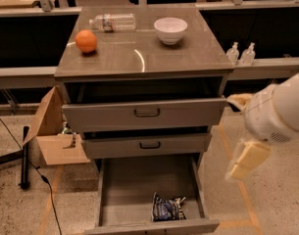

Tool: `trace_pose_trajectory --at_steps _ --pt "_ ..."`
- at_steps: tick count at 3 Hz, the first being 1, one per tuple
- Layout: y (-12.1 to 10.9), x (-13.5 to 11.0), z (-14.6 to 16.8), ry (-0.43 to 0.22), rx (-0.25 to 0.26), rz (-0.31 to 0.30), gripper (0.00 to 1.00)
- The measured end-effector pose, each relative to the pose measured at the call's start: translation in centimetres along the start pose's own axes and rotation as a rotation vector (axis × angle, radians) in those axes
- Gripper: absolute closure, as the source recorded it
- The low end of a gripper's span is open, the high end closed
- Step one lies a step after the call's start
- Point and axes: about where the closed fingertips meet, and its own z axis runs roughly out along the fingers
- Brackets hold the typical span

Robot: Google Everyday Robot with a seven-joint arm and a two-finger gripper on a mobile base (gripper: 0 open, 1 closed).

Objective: Pick blue chip bag from bottom drawer and place on counter

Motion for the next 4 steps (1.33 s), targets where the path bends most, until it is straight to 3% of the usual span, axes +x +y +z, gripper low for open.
trace_pose_trajectory --at_steps 1,2,3,4 --pt "2.4 0.5 7.9 -0.042 -0.04 -0.003 0.0" --pt "3.2 0.7 15.0 -0.042 -0.036 -0.02 0.0" --pt "1.4 0.3 15.1 -0.061 0.039 -0.019 0.0" --pt "1.4 0.3 15.0 -0.061 0.039 -0.019 0.0"
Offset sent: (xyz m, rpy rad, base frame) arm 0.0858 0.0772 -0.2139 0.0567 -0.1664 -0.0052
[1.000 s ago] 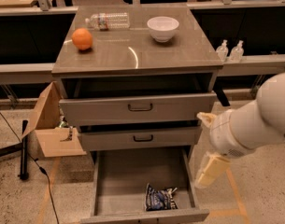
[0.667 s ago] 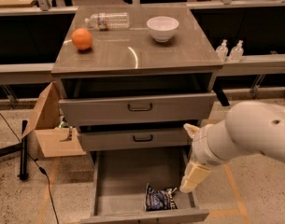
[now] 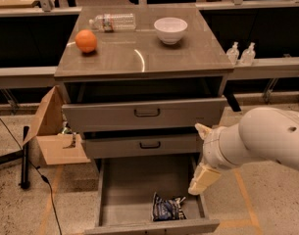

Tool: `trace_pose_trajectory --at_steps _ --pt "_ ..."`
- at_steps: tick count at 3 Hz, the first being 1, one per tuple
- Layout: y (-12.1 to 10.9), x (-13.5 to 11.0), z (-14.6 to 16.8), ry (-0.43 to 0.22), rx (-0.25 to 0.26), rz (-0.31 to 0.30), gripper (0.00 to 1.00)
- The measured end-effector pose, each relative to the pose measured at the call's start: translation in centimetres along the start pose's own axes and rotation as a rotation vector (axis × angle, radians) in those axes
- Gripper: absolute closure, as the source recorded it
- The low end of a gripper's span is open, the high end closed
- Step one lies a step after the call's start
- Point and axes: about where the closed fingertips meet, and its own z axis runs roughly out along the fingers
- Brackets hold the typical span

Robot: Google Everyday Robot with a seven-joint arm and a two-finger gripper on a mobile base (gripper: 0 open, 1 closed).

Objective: Pick blue chip bag from bottom drawer and place on counter

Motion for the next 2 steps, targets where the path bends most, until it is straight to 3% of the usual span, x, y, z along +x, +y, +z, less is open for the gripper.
trace_pose_trajectory --at_steps 1,2 --pt "1.5 1.1 2.1 -0.011 0.007 0.039 0.0" --pt "5.5 4.1 7.5 -0.06 -0.003 0.118 0.0"
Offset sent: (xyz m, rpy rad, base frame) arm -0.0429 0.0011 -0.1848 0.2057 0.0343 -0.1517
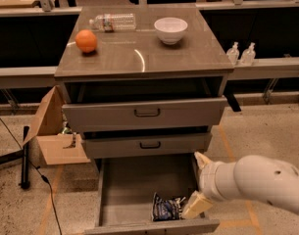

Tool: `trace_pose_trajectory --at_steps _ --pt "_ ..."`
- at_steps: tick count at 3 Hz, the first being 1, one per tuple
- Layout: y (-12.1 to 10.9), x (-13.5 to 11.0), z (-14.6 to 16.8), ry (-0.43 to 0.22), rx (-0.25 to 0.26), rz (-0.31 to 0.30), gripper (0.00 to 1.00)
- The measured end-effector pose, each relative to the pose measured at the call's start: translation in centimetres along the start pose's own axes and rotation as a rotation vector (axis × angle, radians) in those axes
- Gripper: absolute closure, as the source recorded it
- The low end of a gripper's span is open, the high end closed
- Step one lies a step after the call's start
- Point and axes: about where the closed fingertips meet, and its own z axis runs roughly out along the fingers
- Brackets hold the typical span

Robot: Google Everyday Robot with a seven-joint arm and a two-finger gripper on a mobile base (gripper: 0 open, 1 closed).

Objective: Pick blue chip bag from bottom drawer and place on counter

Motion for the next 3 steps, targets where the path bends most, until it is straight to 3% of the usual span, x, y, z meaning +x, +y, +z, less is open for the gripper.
trace_pose_trajectory --at_steps 1,3 --pt "2.4 3.1 5.3 -0.026 -0.005 0.041 0.0" --pt "4.4 7.2 14.9 -0.061 -0.063 -0.007 0.0"
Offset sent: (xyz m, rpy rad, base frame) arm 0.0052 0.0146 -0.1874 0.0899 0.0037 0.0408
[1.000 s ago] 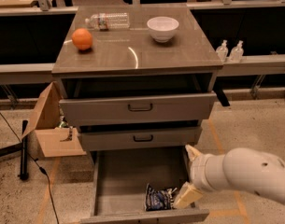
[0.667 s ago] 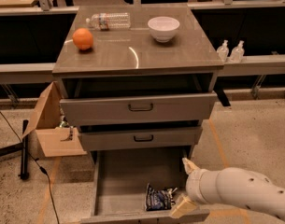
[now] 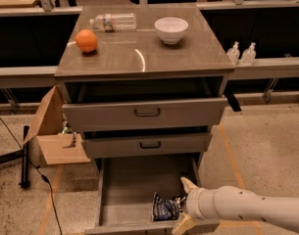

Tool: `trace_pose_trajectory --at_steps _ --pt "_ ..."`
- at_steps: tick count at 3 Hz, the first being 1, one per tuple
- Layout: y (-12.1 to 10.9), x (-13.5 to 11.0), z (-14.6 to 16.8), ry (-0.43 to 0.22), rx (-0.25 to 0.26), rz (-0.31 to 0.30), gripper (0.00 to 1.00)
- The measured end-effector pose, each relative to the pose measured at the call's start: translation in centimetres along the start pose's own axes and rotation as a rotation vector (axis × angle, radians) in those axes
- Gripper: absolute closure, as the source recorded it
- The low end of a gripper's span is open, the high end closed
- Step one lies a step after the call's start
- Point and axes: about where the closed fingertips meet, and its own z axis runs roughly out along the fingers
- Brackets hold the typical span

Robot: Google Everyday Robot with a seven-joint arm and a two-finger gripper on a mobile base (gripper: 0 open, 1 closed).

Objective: Pick blue chip bag from bottom drawer and place on counter

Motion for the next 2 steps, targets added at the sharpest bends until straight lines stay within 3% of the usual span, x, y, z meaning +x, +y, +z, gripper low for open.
trace_pose_trajectory --at_steps 1,2 --pt "1.37 3.69 5.23 0.042 -0.081 -0.028 0.0" --pt "1.37 3.69 5.23 0.042 -0.081 -0.028 0.0"
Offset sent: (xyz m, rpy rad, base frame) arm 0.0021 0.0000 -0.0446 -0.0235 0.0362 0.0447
